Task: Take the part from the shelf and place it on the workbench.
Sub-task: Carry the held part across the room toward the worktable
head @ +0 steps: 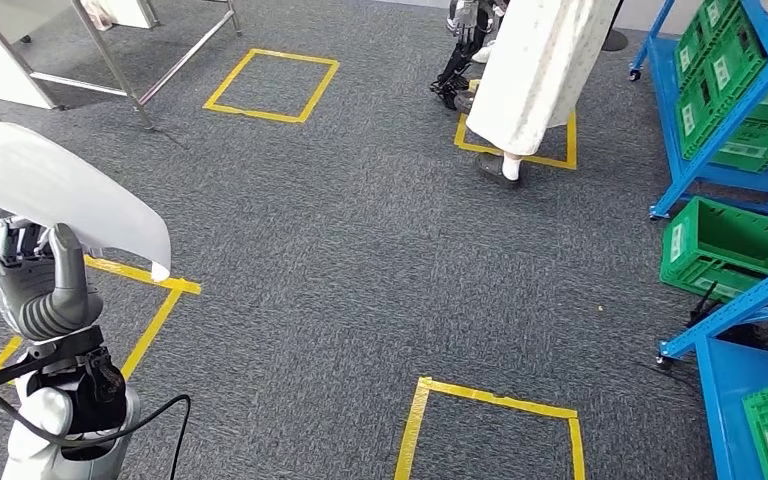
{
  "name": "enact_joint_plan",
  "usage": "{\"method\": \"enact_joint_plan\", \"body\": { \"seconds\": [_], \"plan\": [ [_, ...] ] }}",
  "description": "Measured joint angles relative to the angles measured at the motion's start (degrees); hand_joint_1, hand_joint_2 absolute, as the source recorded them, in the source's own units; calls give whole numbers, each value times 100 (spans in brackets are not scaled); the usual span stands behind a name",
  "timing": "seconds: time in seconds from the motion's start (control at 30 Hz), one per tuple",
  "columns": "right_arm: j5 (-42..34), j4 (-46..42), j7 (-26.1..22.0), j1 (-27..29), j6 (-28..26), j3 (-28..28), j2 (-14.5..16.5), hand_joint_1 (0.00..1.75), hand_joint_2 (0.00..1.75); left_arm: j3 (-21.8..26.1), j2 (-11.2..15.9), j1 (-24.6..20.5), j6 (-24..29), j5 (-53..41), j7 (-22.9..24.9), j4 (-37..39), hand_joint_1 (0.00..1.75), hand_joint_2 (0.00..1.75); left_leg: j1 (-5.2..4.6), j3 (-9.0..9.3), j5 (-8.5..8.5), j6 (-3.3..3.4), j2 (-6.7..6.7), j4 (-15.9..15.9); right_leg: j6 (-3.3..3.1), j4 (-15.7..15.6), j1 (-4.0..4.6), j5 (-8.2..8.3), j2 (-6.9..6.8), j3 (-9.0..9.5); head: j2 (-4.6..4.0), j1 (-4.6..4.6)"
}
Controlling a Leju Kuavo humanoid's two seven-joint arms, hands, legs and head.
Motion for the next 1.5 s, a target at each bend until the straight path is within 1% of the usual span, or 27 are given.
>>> {"method": "enact_joint_plan", "body": {
  "seconds": [0.07, 0.13, 0.2, 0.27, 0.3, 0.33, 0.37, 0.43, 0.5, 0.57, 0.6, 0.67, 0.73, 0.8, 0.83, 0.9, 0.93, 1.0, 1.07, 1.1, 1.17, 1.23, 1.3, 1.33, 1.4, 1.43, 1.5],
  "plan": [
    [9, 0, 6, -27, -2, 23, 7, 0, 0, 39, 4, 25, 1, -9, -6, -17, 175, 175, 24, -33, 0, -47, -81, 6, -83, -14, 11, 9, -101, 17, 0, -1],
    [15, 0, 6, -47, -4, 50, 4, 0, 0, 76, 14, 44, 3, -16, -9, -39, 175, 175, 25, -145, -137, -89, 159, 230, -165, -27, 6, 5, -219, 44, 0, -20],
    [17, 1, 5, -40, -7, 69, -7, 0, 0, 93, 19, 50, 5, -23, -12, -55, 175, 175, 23, -464, -465, -124, 558, 891, -231, -32, 44, -19, -352, 71, 0, -39],
    [18, 2, 6, -23, -3, 76, -16, 0, 0, 93, 18, 67, 8, -24, -12, -57, 175, 175, 34, -819, -713, -133, 702, 1580, -267, -31, 101, -44, -505, 81, 0, -40],
    [18, 2, 7, -22, 3, 78, -21, 0, 0, 93, 17, 77, 10, -24, -12, -57, 175, 175, 32, -882, -701, -118, 719, 1683, -281, -31, 127, -55, -584, 85, 0, -41],
    [19, 2, 8, -28, 13, 81, -23, 0, 0, 94, 17, 82, 10, -25, -12, -57, 175, 175, 23, -825, -593, -88, 734, 1559, -295, -31, 151, -67, -661, 95, 0, -41],
    [21, 2, 9, -39, 24, 86, -22, 0, 0, 94, 17, 84, 10, -25, -12, -60, 175, 175, 1, -653, -417, -36, 780, 1232, -308, -32, 174, -80, -733, 110, 0, -41],
    [25, 2, 11, -62, 39, 98, -12, 0, 0, 93, 15, 74, 9, -26, -12, -78, 175, 175, -95, -242, -155, 94, 1039, 469, -314, -35, 217, -107, -864, 141, 0, -37],
    [27, 1, 12, -76, 42, 106, -4, 0, 0, 94, 8, 60, 9, -33, -12, -102, 175, 175, -182, -76, -109, 183, 1187, 135, -284, -41, 235, -132, -992, 156, 0, -35],
    [28, -1, 14, -97, 43, 113, 0, 0, 0, 110, 3, 61, 10, -49, -7, -127, 175, 175, -184, -38, -79, 231, 1052, 63, -246, -57, 240, -156, -1117, 174, 0, -37],
    [28, -2, 18, -110, 43, 117, 0, 0, 0, 123, -3, 70, 9, -61, -3, -143, 175, 175, -165, 15, -43, 249, 978, -8, -230, -35, 240, -182, -1087, 181, -1, -32],
    [28, -4, 26, -127, 42, 122, -7, 0, 0, 145, -22, 69, 6, -86, 9, -170, 175, 175, -104, 131, 47, 294, 845, -157, -225, 288, 221, -342, -800, 54, -1, -20],
    [28, -4, 42, -115, 37, 128, -21, 0, 0, 150, -51, 62, 6, -102, 16, -172, 175, 175, -77, 146, 81, 306, 698, -195, -218, 997, 155, -596, -490, -293, 0, -11],
    [29, -2, 58, -96, 31, 139, -42, 0, 0, 150, -79, 85, 7, -116, 19, -169, 175, 175, -53, 145, 78, 282, 513, -190, -137, 1457, 84, -686, -415, -571, 0, -9],
    [30, -1, 62, -92, 29, 144, -52, 0, 0, 150, -89, 99, 7, -125, 19, -168, 175, 175, -37, 147, 72, 259, 423, -182, -63, 1385, 48, -605, -404, -572, 0, -9],
    [31, 0, 63, -105, 28, 152, -67, 0, 0, 151, -103, 117, 8, -137, 19, -168, 175, 175, 10, 145, 36, 178, 258, -126, 116, 663, -42, -250, -290, -288, 0, -7],
    [32, 0, 65, -110, 28, 157, -67, 0, 0, 153, -107, 121, 9, -140, 19, -169, 175, 175, 20, 129, 5, 125, 185, -77, 166, 308, -66, -102, -199, -131, 0, 1],
    [33, 0, 68, -132, 28, 164, -66, 0, 0, 158, -110, 133, 12, -150, 18, -173, 175, 175, 29, 80, -37, 33, 77, -1, 134, -17, -70, 17, -101, 29, 0, 5],
    [34, 0, 73, -162, 28, 172, -63, 0, 0, 163, -109, 151, 12, -156, 17, -176, 175, 175, 48, 43, -40, -19, 1, 14, 22, 1, -42, 16, -180, 39, 0, -1],
    [36, 0, 74, -172, 28, 175, -64, 0, 0, 168, -108, 158, 11, -158, 16, -178, 175, 175, 58, 29, -57, -38, 49, 39, -20, -2, -41, 17, -225, 43, 0, -2],
    [37, 0, 74, -179, 25, 183, -63, 0, 0, 180, -103, 156, 13, -159, 15, -180, 175, 175, 62, -104, -238, -79, 347, 343, -98, -13, -39, 9, -330, 62, 0, -18],
    [38, 1, 74, -158, 21, 191, -68, 0, 0, 181, -99, 149, 14, -159, 15, -181, 175, 175, 62, -462, -596, -106, 658, 1077, -148, -13, 8, -17, -452, 75, 0, -31],
    [37, 1, 74, -138, 21, 201, -72, 0, 0, 180, -99, 157, 14, -158, 15, -181, 175, 175, 67, -791, -793, -98, 722, 1693, -180, -12, 57, -40, -600, 82, 0, -30],
    [38, 1, 74, -135, 21, 204, -73, 0, 0, 181, -99, 160, 15, -158, 15, -181, 175, 175, 62, -811, -736, -77, 731, 1711, -194, -12, 80, -52, -675, 91, 0, -31],
    [49, 0, 74, -144, 21, 211, -68, 0, 0, 183, -99, 161, 17, -163, 15, -184, 175, 175, 19, -485, -370, 18, 839, 1069, -220, -14, 121, -81, -815, 129, 0, -31],
    [61, 0, 74, -151, 21, 215, -60, 0, 0, 184, -97, 159, 18, -173, 15, -187, 175, 175, -21, -273, -222, 84, 990, 674, -227, -21, 136, -94, -879, 153, 0, -28],
    [96, 0, 86, -163, 22, 225, -48, 0, 0, 186, -95, 150, 23, -209, 16, -194, 175, 175, -100, -17, -94, 189, 1244, 175, -209, -39, 158, -116, -999, 184, 0, -20]
  ]
}}
